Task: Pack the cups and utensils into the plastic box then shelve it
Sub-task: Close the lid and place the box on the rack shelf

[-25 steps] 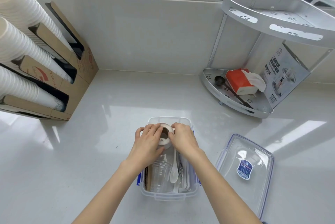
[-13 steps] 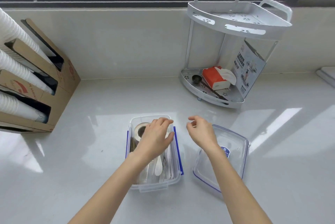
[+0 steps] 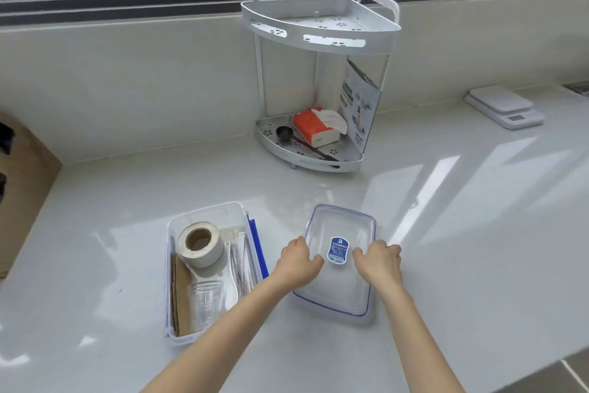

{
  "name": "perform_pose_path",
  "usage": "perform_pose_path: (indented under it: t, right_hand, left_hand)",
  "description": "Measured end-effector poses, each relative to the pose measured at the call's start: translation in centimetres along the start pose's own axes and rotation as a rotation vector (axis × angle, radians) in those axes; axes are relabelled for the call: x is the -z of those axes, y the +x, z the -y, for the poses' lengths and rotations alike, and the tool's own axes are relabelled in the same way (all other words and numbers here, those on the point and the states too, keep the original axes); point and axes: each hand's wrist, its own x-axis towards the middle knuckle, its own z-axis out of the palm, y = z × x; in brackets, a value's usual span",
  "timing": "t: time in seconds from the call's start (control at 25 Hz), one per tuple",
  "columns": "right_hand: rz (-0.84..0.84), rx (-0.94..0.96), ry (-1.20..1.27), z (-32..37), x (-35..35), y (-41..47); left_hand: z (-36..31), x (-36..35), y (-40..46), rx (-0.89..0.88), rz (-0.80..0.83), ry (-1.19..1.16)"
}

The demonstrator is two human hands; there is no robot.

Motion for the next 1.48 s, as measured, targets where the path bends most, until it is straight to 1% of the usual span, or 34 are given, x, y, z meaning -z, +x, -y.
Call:
perform_pose_path:
  t: [0.16, 0.36, 0.44, 0.56, 0.64, 0.72, 0.84, 1.04, 1.2, 1.32, 1.48]
  right_hand:
    - [0.007, -0.047, -0.037, -0.3, -0.9, -0.5]
    - [-0.031, -0.048, 0.106, 0.3, -0.8, -0.8]
    - [-0.082, -0.018, 0.159, 0.6, -0.3, -1.0]
    - [-0.137, 0.05, 0.233, 1.4, 0.5, -1.1]
    - [-0.157, 0.11, 0.282, 2.3, 0.8, -1.3]
    - [-0.165, 0.182, 0.32, 3.3, 0.9, -1.6]
    - [-0.118, 0.296, 0.336, 5.2, 0.3, -2.3]
    - [0.03, 0.454, 0.325, 8.8, -2.6, -4.8]
    - [0.145, 0.549, 0.299, 10.3, -4.8, -6.8]
    - [0.187, 0.58, 0.271, 10.7, -5.9, -7.5]
    - [0.206, 0.589, 0.247, 10.4, -6.4, -7.8]
  left_hand:
    - [0.1, -0.1, -0.4, 0.038, 0.019, -0.041]
    - [-0.5, 0.5, -1.2, 0.043, -0.004, -0.19]
    - [-1.0, 1.1, -1.5, 0.007, -0.025, -0.237]
    - [-1.4, 2.4, -2.0, -0.036, -0.12, -0.284]
    - [-0.8, 3.5, -2.2, -0.03, -0.165, -0.333]
    - [0.6, 4.7, -2.7, -0.008, -0.185, -0.435]
    - [3.1, 6.1, -4.3, -0.011, -0.276, -0.526]
    - [7.7, 7.5, -6.8, 0.04, -0.508, -0.512]
    - [10.8, 7.6, -9.2, 0.13, -0.635, -0.582]
    - [12.6, 6.7, -9.9, 0.168, -0.638, -0.606]
    - [13.4, 5.8, -10.2, 0.198, -0.654, -0.701]
